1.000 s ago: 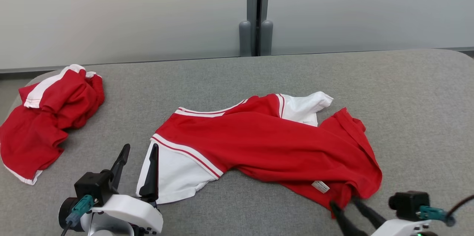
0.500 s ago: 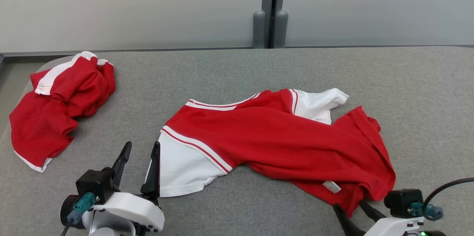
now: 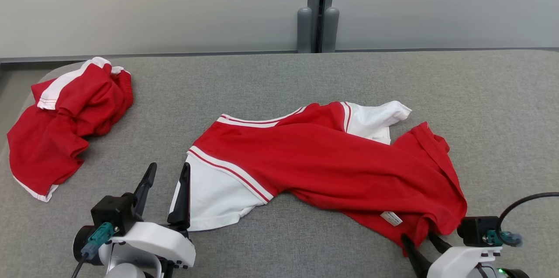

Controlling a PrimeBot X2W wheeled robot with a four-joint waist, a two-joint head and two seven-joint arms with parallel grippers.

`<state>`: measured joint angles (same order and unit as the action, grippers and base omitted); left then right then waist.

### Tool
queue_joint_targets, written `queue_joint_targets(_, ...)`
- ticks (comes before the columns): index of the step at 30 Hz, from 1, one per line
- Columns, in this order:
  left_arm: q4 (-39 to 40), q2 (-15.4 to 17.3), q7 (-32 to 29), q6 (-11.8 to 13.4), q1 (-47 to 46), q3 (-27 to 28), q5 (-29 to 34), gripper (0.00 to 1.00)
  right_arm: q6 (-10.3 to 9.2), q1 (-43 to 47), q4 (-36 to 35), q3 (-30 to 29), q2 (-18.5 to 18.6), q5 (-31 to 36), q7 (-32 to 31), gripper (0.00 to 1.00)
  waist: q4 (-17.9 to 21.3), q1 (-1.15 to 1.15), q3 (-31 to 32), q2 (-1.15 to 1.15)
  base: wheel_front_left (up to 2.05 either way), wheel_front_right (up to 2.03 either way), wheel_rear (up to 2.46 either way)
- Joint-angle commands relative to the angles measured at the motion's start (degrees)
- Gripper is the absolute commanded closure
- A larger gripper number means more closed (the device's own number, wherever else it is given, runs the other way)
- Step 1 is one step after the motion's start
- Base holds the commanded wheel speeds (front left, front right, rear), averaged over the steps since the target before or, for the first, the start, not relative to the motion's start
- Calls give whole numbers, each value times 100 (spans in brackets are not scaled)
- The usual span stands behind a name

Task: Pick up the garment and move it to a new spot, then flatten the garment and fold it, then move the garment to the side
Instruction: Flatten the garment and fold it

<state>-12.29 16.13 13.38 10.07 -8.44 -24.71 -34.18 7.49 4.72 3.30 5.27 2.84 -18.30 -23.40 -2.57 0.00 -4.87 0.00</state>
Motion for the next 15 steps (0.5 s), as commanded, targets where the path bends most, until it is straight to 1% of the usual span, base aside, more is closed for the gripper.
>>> queue_joint_targets(1, -22, 29, 13, -14, -61, 15, -13, 0, 1, -69, 48, -1, 16, -44, 65, 13, -2, 0, -1, 0, 0, 0, 0)
queue_joint_targets(2, -25, 29, 15, -15, -72, 11, -10, 0, 1, -108, 125, 14, 16, -49, 99, 52, -6, 0, 0, 0, 0, 0, 0)
queue_joint_targets(3, -30, 29, 17, -17, -82, 6, -13, 0, 1, -144, 206, 35, 17, -70, 130, 67, -10, 0, 2, 0, 0, 0, 0)
queue_joint_targets(4, -36, 30, 18, -17, -86, 5, -18, 0, 1, -170, 271, 64, 17, -98, 157, 94, -12, 0, 6, 0, 0, 0, 0)
queue_joint_targets(5, -42, 31, 21, -17, -85, 9, -24, 0, 1, -193, 319, 86, 17, -99, 178, 100, -11, 0, 11, 0, 0, 0, 0)
queue_joint_targets(9, -65, 42, 29, -20, -51, 16, -51, 0, 1, -228, 395, 160, 18, -174, 186, 100, 11, 0, 47, 0, 0, 0, 0)
queue_joint_targets(12, -67, 46, 35, 2, -4, 22, -54, 0, 1, -177, 226, 87, 20, -249, 193, 100, 49, 0, 93, 0, 0, 0, 0)
queue_joint_targets(15, -52, 61, 47, 24, 46, 33, -66, 0, 1, -109, -74, -110, 44, -300, 132, 100, 112, 0, 122, 0, 0, 0, 0)
